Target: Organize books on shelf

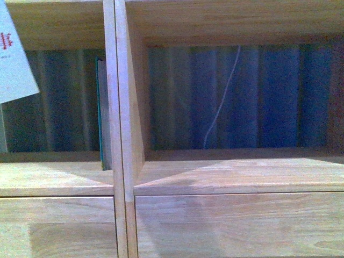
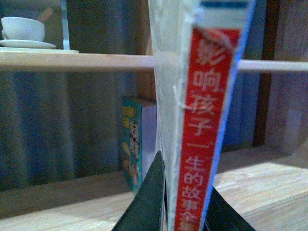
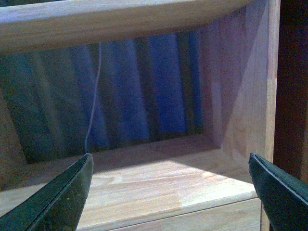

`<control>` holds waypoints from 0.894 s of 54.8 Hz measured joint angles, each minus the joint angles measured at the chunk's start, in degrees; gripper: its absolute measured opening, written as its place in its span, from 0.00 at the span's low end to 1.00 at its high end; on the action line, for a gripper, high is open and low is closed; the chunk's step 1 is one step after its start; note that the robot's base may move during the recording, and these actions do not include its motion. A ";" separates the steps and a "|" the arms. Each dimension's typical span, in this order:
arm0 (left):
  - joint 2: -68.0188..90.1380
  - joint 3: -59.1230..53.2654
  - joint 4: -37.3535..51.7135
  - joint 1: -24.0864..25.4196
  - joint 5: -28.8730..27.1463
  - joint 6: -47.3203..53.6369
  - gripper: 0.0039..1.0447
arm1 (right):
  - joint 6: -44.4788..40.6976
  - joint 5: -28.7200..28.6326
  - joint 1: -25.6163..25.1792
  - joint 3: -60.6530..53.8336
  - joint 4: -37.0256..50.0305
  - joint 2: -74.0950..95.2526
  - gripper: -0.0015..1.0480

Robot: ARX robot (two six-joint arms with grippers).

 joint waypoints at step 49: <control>28.17 11.19 8.85 -7.04 -17.70 27.10 0.06 | -4.72 -13.77 -0.09 -20.76 -18.21 -20.31 0.03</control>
